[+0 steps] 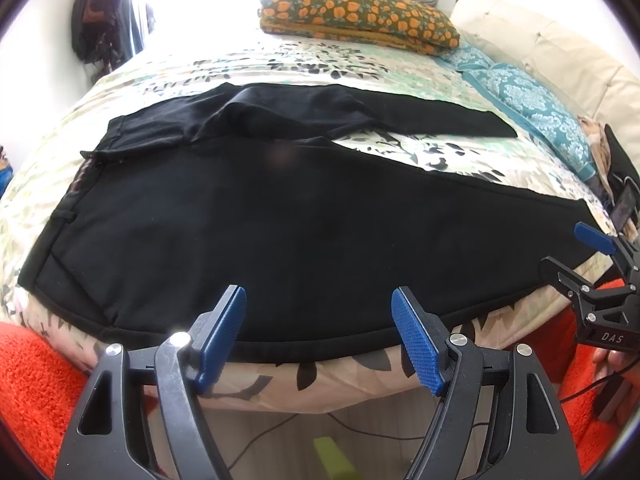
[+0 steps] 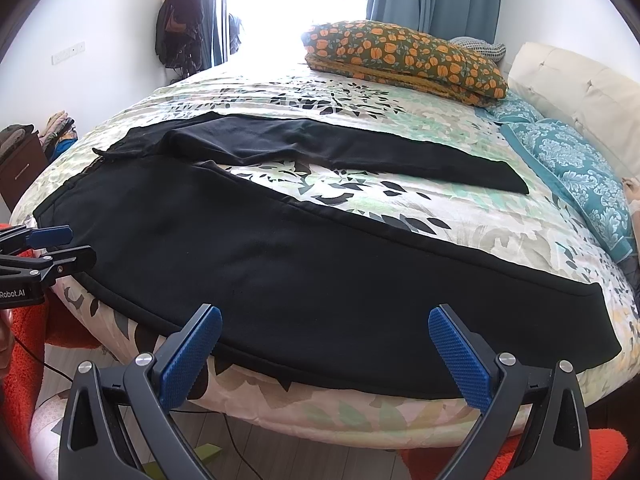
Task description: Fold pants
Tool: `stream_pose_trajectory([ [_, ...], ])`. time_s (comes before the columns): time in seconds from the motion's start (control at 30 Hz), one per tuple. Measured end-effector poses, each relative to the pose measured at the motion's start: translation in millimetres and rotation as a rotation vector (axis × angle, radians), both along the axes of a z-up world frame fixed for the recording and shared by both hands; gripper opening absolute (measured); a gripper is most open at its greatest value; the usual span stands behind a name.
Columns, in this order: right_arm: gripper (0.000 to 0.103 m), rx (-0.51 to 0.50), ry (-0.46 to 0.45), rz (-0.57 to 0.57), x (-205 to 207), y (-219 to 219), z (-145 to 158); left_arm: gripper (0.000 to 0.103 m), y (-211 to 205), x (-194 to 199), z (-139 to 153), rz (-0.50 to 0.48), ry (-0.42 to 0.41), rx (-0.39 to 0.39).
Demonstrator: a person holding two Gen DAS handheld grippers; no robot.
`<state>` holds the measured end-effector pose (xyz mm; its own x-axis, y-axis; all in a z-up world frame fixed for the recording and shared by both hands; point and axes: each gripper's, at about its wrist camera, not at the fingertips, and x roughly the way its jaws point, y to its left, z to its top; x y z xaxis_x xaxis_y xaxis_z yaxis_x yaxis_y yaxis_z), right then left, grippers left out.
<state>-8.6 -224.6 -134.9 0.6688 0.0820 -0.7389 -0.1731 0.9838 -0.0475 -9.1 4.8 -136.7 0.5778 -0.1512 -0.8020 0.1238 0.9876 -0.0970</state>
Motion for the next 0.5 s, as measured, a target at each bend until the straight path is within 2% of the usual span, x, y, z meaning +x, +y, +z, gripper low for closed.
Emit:
stream_pose_trajectory([
  [0.5,0.103,0.006,0.003,-0.002,1.3,-0.2,-1.8,0.078,-3.4,1.2,-2.1,-0.003,0.01,0.005],
])
